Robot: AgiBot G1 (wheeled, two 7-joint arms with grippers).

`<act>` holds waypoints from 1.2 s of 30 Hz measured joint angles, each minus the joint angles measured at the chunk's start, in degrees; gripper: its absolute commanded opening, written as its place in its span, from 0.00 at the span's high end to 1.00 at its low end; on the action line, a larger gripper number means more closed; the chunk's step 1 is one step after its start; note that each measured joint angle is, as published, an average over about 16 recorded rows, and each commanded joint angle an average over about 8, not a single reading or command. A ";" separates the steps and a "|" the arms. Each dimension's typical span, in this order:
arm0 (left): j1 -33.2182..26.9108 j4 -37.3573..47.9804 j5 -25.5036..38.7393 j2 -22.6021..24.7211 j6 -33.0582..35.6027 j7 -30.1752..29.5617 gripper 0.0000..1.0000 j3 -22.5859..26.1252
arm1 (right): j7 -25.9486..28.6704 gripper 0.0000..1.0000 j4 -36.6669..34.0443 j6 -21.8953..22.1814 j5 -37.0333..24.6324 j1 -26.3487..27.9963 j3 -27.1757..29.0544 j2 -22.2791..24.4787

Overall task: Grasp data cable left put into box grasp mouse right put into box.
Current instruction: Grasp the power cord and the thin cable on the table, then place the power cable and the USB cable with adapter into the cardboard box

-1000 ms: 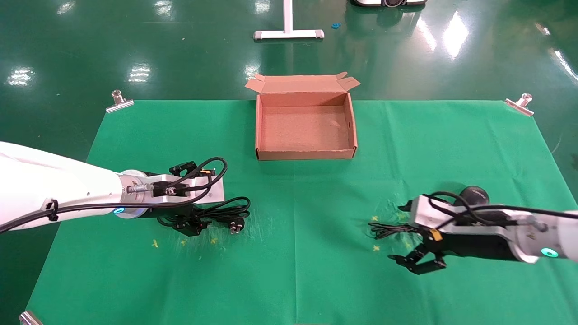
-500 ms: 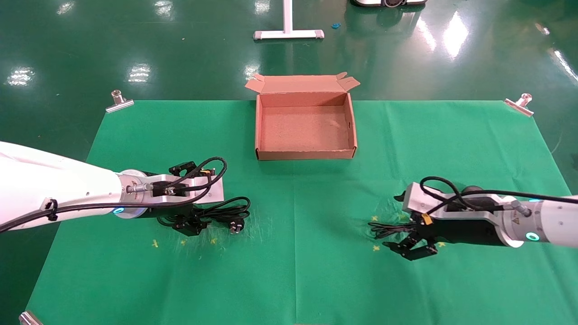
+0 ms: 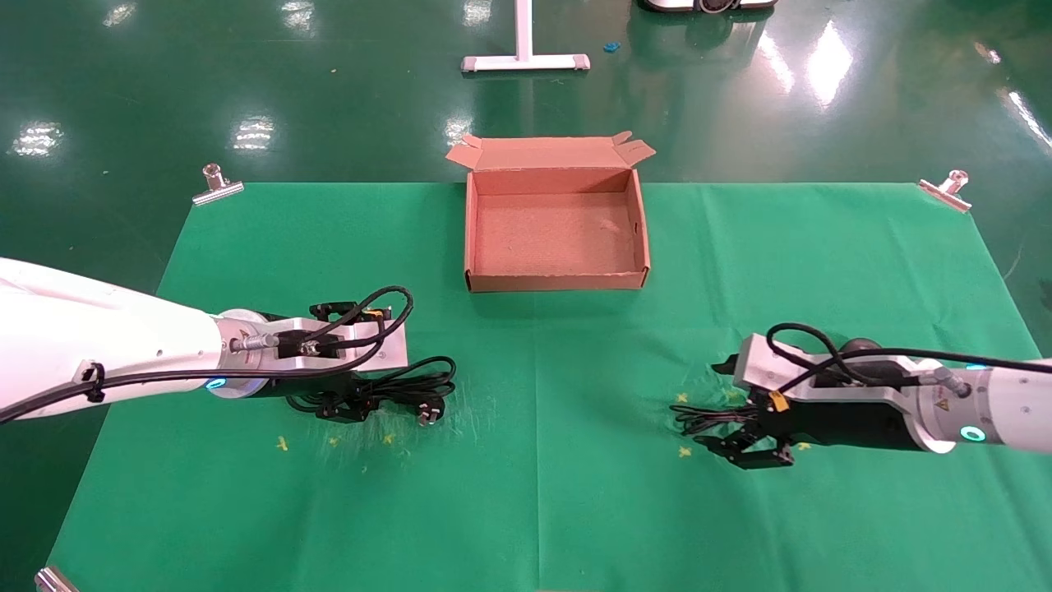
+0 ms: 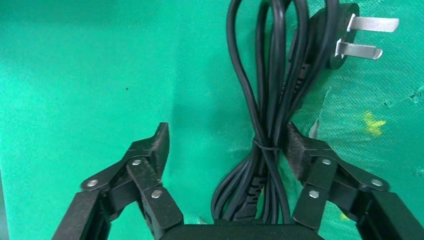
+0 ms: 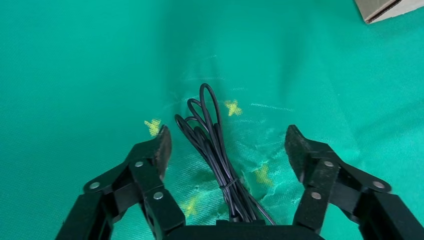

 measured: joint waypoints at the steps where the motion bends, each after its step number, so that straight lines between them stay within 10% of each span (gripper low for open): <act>1: 0.00 0.00 -0.01 0.00 0.00 0.00 1.00 0.00 | 0.01 1.00 0.03 -0.01 0.02 -0.02 0.01 0.02; 36: -6.45 4.21 -10.18 1.88 -1.06 6.02 1.00 -4.31 | 1.40 1.00 -0.28 1.35 0.78 3.34 2.33 1.82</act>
